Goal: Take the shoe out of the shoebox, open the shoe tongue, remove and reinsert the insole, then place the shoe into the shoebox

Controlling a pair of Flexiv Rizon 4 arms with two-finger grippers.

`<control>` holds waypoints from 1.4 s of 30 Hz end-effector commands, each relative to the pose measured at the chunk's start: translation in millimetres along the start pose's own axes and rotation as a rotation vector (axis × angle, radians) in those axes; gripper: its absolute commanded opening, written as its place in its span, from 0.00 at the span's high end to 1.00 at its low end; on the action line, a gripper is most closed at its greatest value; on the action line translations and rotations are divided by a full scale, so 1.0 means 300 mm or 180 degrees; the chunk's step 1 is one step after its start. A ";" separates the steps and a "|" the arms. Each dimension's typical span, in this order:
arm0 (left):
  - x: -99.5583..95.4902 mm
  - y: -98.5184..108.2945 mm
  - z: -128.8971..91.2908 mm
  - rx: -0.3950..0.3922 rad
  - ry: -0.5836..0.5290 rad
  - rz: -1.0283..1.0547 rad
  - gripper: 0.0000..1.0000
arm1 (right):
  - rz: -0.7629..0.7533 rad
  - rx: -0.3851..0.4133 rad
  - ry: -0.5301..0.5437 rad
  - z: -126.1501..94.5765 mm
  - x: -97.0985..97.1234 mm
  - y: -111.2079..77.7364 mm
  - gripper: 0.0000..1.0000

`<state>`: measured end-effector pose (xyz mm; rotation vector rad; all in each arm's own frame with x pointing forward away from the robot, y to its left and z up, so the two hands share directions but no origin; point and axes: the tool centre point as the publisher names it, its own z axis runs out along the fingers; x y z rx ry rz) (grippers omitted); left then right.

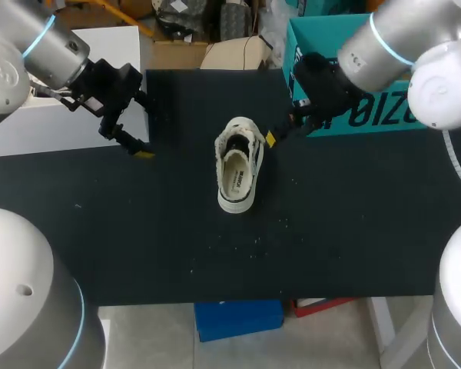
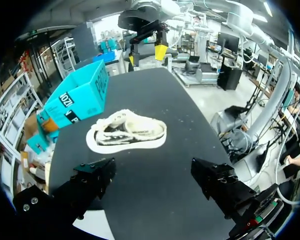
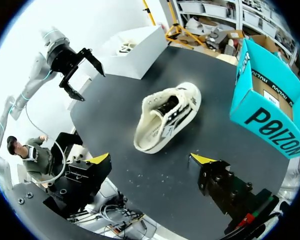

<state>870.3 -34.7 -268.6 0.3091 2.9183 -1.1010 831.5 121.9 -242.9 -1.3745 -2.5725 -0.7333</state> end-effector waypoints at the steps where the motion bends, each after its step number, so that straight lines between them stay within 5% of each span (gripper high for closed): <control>1: 0.003 0.001 0.004 -0.0007 -0.0017 0.0000 0.00 | 0.0082 0.0549 -0.0147 0.008 0.007 0.031 0.00; 8: 0.003 0.001 0.004 -0.0007 -0.0017 0.0000 0.00 | 0.0697 0.0433 -0.0142 0.080 0.014 0.085 0.00; 20: 0.003 0.001 0.004 -0.0007 -0.0017 0.0000 0.00 | 0.1051 0.0827 -0.0967 0.140 0.027 0.126 0.00; 27: 0.003 0.001 0.004 -0.0007 -0.0017 0.0000 0.00 | 0.1193 0.0815 -0.1201 0.186 0.001 0.126 0.00; 29: 0.003 0.001 0.004 -0.0007 -0.0017 0.0000 0.00 | 0.1257 0.0784 -0.1199 0.203 -0.007 0.125 0.13; 31: 0.003 0.001 0.004 -0.0007 -0.0017 0.0000 0.00 | 0.1282 0.0777 -0.1203 0.221 -0.013 0.126 0.02; 35: 0.003 0.001 0.004 -0.0007 -0.0017 0.0000 0.00 | 0.1332 0.0737 -0.1226 0.265 -0.030 0.132 0.15; 38: 0.003 0.001 0.004 -0.0007 -0.0017 0.0000 0.00 | 0.1342 0.0725 -0.1258 0.296 -0.046 0.140 0.36; 42: 0.003 0.001 0.004 -0.0007 -0.0017 0.0000 0.00 | 0.1355 0.0756 -0.1297 0.328 -0.061 0.161 0.41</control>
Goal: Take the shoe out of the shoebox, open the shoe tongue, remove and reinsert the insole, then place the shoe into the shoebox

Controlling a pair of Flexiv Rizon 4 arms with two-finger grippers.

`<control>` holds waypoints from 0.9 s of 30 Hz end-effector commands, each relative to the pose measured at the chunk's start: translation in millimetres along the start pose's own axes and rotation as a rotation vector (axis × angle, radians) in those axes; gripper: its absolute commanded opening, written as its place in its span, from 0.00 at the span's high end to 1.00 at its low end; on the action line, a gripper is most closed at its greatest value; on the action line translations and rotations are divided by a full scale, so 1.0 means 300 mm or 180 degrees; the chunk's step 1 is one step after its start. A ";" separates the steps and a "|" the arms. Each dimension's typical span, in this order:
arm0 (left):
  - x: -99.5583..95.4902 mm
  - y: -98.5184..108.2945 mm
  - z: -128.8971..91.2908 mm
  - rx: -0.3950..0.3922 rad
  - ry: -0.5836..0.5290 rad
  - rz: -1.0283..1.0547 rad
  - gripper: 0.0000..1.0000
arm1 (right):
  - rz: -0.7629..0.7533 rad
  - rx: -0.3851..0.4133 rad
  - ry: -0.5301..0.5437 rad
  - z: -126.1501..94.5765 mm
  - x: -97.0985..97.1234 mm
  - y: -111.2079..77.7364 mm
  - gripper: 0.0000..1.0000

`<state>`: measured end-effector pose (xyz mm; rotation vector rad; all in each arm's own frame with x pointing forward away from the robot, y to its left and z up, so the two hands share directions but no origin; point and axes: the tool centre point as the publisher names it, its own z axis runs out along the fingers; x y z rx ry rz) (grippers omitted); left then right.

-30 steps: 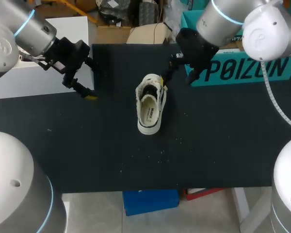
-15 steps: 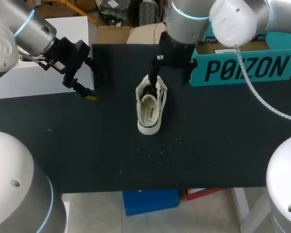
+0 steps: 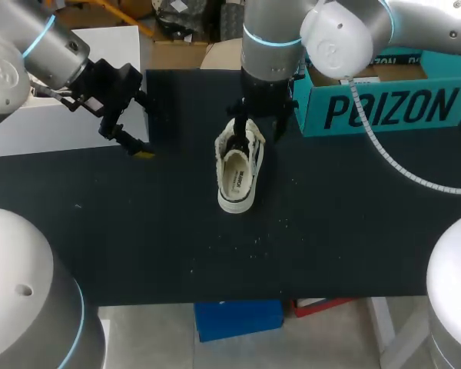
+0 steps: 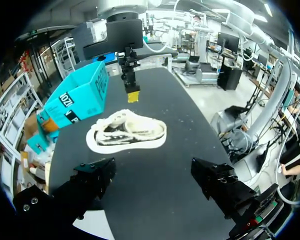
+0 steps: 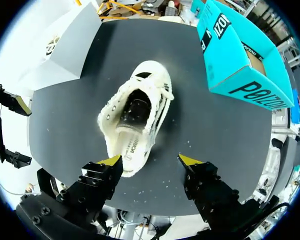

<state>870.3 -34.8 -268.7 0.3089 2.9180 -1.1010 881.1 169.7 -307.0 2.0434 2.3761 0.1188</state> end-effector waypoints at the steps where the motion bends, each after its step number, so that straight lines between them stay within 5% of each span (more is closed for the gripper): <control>1: 0.003 0.001 0.004 -0.0007 -0.0016 0.0000 0.00 | 0.0013 0.0058 -0.0058 0.046 0.020 0.043 0.37; 16: 0.003 0.001 0.004 -0.0007 -0.0016 0.0000 0.00 | 0.0078 0.0115 -0.0199 0.120 -0.025 0.116 0.41; 19: 0.003 0.001 0.004 -0.0007 -0.0016 0.0000 0.00 | 0.0104 0.0119 -0.0234 0.133 -0.028 0.117 0.53; 27: 0.003 0.001 0.004 -0.0007 -0.0016 0.0000 0.00 | 0.0183 0.0132 -0.0221 0.192 -0.022 0.116 0.52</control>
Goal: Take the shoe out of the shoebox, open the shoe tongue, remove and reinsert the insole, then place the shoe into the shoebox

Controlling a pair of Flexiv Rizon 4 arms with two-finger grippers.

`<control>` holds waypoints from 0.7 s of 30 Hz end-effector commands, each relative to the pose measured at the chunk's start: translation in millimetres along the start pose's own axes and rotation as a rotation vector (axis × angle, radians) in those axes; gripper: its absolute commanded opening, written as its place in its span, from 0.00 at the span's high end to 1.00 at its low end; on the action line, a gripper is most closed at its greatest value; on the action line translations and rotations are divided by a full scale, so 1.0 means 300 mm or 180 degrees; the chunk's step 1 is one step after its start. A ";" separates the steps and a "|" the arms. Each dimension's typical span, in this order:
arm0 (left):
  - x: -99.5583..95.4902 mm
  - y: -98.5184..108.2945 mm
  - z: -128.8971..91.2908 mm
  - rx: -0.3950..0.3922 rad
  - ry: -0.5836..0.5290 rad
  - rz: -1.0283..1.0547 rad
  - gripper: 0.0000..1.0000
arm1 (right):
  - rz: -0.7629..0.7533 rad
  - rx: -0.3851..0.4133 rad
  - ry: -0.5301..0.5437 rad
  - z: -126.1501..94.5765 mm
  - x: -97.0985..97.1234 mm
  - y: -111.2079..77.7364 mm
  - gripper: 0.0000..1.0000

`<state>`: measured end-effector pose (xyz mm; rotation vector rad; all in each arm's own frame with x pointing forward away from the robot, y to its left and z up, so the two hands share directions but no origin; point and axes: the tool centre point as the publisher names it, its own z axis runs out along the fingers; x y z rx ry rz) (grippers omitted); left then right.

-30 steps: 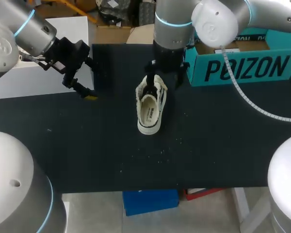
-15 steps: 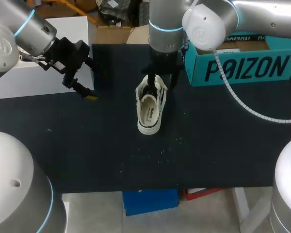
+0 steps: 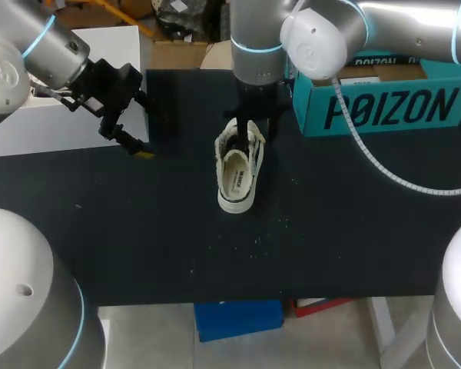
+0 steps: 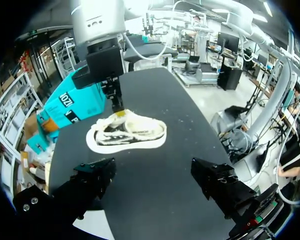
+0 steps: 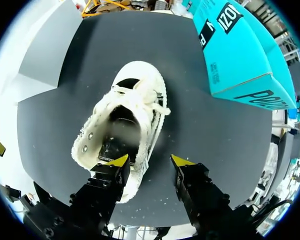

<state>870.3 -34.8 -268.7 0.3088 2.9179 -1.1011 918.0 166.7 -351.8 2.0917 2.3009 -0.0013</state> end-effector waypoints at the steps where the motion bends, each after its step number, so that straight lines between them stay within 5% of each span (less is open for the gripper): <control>1: 0.003 0.000 0.004 -0.0007 -0.0015 0.0000 0.00 | 0.0025 0.0015 0.0016 0.044 0.018 0.005 0.52; 21: 0.003 0.000 0.004 -0.0007 -0.0015 0.0000 0.00 | 0.0112 0.0147 -0.0030 0.154 0.005 -0.017 0.55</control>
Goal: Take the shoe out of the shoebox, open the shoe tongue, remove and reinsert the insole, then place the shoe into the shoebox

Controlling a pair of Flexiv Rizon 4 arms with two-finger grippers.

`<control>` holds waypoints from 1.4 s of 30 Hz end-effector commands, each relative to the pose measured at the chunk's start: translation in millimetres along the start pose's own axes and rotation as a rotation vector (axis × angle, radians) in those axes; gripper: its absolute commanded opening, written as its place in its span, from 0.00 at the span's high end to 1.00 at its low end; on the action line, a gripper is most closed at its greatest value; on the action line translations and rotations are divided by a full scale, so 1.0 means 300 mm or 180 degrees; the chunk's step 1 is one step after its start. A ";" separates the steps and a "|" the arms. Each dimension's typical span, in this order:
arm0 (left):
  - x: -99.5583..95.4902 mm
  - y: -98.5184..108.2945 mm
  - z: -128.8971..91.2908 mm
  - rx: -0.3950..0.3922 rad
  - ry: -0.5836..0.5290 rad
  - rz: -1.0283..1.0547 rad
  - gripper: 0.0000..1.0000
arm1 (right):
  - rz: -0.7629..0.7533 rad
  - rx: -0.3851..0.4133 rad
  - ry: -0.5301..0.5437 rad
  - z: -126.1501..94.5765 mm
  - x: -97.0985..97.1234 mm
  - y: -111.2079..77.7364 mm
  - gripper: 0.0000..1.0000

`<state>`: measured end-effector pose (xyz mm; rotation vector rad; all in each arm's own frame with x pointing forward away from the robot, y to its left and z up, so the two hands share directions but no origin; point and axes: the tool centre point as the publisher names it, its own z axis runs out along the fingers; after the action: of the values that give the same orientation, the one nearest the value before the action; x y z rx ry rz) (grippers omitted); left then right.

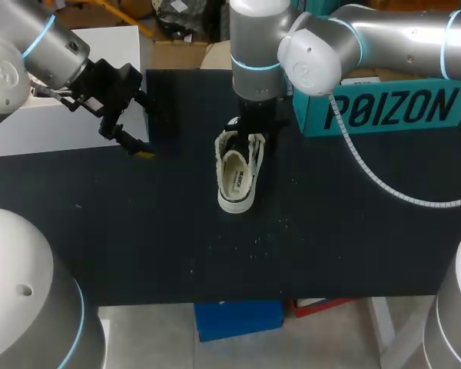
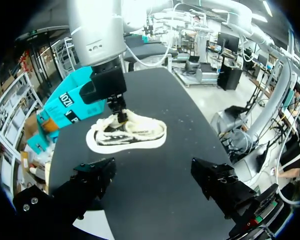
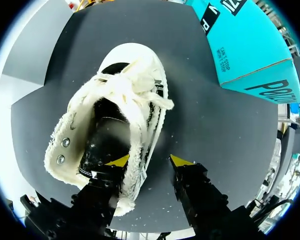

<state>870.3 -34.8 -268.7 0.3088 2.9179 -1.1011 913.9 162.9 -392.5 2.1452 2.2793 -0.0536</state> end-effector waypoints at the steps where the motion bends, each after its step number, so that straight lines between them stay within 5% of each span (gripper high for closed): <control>1: 0.003 0.000 0.004 -0.0007 -0.0015 0.0000 0.00 | 0.0013 0.0025 -0.0007 0.027 0.013 0.001 0.55; 11: 0.003 0.000 0.004 -0.0007 -0.0015 0.0000 0.00 | 0.0132 -0.0108 -0.0090 0.045 0.029 0.002 0.60; 13: 0.003 0.000 0.004 -0.0007 -0.0015 0.0000 0.00 | 0.0152 -0.0105 -0.0092 0.051 0.031 0.002 0.71; 14: 0.003 0.000 0.004 -0.0007 -0.0015 0.0000 0.00 | 0.0164 -0.0102 -0.0096 0.053 0.031 0.001 0.91; 15: 0.003 0.000 0.004 -0.0007 -0.0015 0.0000 0.00 | 0.0170 -0.0093 -0.0104 0.054 0.031 -0.002 1.00; 23: 0.003 0.000 0.004 -0.0007 -0.0015 0.0000 0.00 | 0.0222 0.0003 -0.0058 0.071 0.026 -0.037 1.00; 31: 0.003 0.000 0.004 -0.0007 -0.0015 0.0000 0.00 | 0.0189 0.0009 -0.0016 0.008 -0.007 -0.031 1.00; 36: 0.003 0.000 0.004 -0.0007 -0.0015 0.0000 0.00 | 0.0242 -0.0029 -0.0056 -0.075 -0.053 0.000 1.00; 42: 0.003 0.000 0.004 -0.0007 -0.0015 0.0000 0.00 | 0.0095 -0.0168 0.0038 -0.258 -0.103 0.060 1.00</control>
<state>870.3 -34.9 -268.7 0.3090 2.9178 -1.1011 934.7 148.4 -356.6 2.1730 2.1965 -0.0136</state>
